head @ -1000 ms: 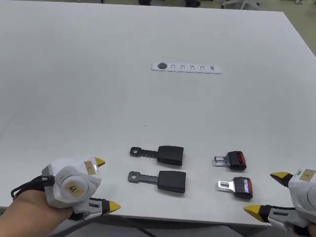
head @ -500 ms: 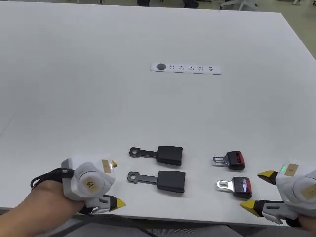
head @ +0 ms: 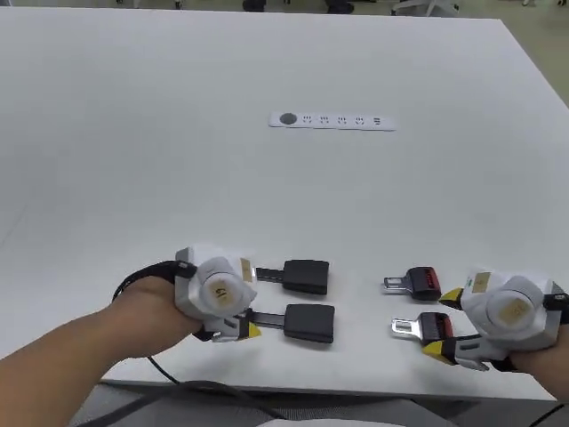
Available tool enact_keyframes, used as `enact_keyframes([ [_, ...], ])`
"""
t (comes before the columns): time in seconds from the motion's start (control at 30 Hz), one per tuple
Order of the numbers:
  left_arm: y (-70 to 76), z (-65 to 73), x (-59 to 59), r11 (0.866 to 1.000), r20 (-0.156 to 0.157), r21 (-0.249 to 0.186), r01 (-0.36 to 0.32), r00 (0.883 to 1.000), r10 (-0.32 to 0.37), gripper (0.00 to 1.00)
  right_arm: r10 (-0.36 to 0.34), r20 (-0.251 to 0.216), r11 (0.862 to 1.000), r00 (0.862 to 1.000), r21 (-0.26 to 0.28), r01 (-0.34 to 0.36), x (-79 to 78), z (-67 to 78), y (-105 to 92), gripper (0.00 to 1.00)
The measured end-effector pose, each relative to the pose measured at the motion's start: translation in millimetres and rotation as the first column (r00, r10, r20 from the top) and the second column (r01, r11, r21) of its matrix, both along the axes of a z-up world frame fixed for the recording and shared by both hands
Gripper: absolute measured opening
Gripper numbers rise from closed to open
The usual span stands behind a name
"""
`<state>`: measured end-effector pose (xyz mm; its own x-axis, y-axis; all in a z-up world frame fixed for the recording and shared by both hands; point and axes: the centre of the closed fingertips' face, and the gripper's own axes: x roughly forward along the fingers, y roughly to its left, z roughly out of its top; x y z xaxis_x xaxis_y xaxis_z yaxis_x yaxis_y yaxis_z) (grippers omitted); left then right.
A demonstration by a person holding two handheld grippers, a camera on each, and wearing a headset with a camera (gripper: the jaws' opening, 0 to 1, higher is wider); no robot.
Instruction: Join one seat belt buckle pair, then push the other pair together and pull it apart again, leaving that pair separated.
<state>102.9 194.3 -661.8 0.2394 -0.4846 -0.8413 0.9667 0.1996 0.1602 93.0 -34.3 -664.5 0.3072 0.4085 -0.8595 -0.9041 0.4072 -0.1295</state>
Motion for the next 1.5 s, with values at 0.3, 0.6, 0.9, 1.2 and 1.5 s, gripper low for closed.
enact_keyframes([
  [0.3,-23.2,-8.8,3.3,0.994,-0.020,0.036,0.102,0.995,-0.102,0.41,0.050,-0.050,0.998,0.997,-0.029,-0.052,5.1,-11.5,-5.8,0.39],
  [0.6,-33.9,-23.8,1.7,0.979,-0.051,0.069,0.190,0.981,-0.186,0.33,0.115,-0.101,0.990,0.988,-0.067,-0.122,1.8,-23.2,-7.9,0.37],
  [0.9,-38.7,-26.5,-8.2,0.973,-0.080,0.079,0.219,0.974,-0.212,0.35,0.125,-0.122,0.989,0.985,-0.062,-0.133,3.4,-27.4,-6.1,0.36],
  [1.2,-49.6,-25.9,-6.0,0.975,-0.119,0.088,0.203,0.974,-0.192,0.39,0.135,-0.146,0.990,0.980,-0.017,-0.138,2.9,-29.3,-7.1,0.35],
  [1.5,-57.2,-27.8,-10.3,0.970,-0.128,0.095,0.223,0.969,-0.210,0.39,0.158,-0.148,0.986,0.976,-0.021,-0.162,0.9,-30.2,-4.7,0.35],
])
